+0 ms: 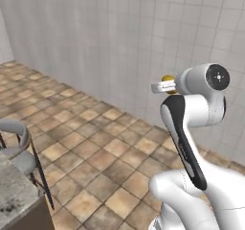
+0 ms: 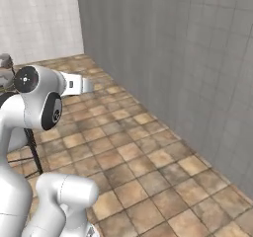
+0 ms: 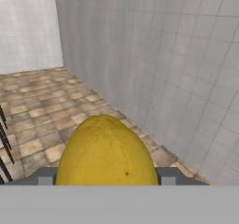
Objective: Take the cheese, fish, and lemon from the fridge and place them on the plate on the dining counter to create an appetizer plate.
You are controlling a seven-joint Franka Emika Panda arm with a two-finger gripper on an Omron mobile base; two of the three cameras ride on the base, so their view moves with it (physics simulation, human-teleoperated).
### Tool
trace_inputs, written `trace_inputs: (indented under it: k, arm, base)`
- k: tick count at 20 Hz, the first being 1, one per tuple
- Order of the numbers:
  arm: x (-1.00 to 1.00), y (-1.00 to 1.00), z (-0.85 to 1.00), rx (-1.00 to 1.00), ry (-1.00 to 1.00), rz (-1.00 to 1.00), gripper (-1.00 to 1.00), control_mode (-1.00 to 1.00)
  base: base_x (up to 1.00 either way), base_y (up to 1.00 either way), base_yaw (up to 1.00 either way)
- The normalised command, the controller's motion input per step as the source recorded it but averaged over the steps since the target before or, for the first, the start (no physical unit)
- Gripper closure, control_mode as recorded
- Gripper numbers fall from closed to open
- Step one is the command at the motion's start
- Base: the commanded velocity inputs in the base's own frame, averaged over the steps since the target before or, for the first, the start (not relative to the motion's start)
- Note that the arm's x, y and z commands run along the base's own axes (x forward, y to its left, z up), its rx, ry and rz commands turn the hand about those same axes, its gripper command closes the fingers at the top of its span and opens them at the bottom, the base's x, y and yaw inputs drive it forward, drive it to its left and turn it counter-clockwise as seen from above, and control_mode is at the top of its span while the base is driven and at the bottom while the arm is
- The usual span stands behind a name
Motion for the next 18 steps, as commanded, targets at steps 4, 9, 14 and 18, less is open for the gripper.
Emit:
trace_inputs:
  k: [4,9,14,18]
  arm:
    - [0.0,0.0,0.0,0.0,0.0,0.0,1.0,1.0]
    - [0.0,0.0,0.0,0.0,0.0,0.0,1.0,1.0]
    - [0.0,0.0,0.0,0.0,0.0,0.0,1.0,1.0]
    - [0.0,0.0,0.0,0.0,0.0,0.0,1.0,1.0]
  base:
    - [1.0,-0.37,0.46]
    - [1.0,-0.34,0.45]
    - [1.0,-0.25,0.43]
    - [1.0,-0.12,0.39]
